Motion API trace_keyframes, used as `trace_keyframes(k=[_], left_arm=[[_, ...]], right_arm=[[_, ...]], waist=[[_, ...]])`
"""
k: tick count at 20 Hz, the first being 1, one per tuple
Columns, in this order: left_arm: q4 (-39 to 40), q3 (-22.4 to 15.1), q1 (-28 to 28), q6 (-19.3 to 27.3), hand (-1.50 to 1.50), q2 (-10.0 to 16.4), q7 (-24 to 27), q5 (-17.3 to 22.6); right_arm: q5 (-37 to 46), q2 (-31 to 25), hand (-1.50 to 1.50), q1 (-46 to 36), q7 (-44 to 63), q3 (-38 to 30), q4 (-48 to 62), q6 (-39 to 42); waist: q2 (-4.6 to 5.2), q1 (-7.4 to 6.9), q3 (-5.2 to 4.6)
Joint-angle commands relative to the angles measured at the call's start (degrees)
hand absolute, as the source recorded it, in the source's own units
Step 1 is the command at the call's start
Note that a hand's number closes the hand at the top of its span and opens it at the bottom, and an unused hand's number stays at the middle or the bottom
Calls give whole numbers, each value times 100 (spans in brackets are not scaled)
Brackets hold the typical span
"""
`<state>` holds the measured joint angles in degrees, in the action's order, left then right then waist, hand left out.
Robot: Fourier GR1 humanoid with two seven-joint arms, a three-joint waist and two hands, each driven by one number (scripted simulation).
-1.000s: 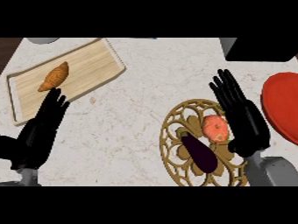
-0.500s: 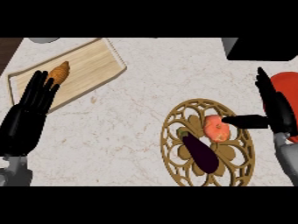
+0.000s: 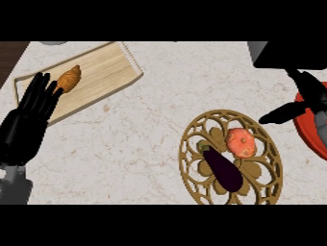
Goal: Pick the squash from the placemat and place it in the bowl
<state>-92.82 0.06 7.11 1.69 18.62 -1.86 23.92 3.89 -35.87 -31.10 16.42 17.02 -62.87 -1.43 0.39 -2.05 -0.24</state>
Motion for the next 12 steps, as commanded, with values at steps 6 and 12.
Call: trace_keyframes(k=[6,12], left_arm=[[126,60,207,-43,0,31,-100,49],[12,78,10,146,0,-110,-138,-162]], right_arm=[[-605,-408,-150,-1175,1846,1005,374,3836],[-1146,190,-150,-1823,3145,541,390,4509]], waist=[[-12,-39,-2],[-57,177,19]])
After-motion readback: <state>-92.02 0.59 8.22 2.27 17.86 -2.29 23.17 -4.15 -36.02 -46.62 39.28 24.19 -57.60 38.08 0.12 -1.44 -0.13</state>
